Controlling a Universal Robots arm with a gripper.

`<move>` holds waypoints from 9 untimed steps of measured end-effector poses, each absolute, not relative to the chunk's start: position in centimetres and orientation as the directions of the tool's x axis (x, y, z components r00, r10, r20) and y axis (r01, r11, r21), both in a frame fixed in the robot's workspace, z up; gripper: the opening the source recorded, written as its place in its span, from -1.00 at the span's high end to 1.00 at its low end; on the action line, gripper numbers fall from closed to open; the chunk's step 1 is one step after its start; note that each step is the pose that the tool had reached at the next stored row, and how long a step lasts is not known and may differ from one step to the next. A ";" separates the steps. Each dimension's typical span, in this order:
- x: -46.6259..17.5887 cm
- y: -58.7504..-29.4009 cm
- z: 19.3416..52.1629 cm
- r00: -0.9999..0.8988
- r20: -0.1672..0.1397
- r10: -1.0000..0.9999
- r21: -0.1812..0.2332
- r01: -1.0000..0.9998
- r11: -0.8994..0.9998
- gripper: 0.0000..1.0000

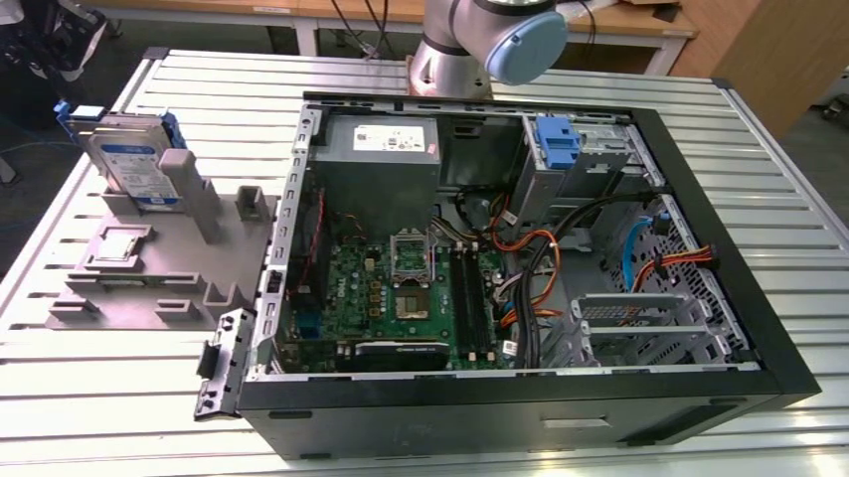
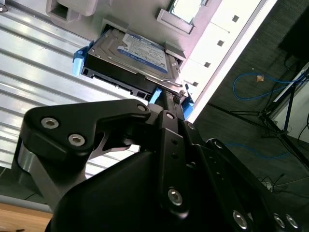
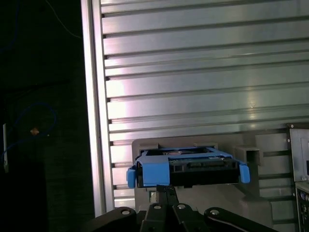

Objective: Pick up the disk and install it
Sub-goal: 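Pick up the disk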

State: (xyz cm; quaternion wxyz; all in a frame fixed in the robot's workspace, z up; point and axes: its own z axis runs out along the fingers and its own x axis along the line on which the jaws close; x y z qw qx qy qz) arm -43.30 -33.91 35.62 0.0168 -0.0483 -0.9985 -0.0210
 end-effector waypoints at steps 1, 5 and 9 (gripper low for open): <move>-43.3 -33.9 35.6 -0.995 0.036 0.096 0.040 0.097 0.994 0.80; -43.3 -33.9 35.6 -0.995 0.036 0.096 0.040 0.097 0.994 0.80; -43.3 -33.9 35.6 -0.995 0.036 0.089 0.040 0.091 0.995 0.80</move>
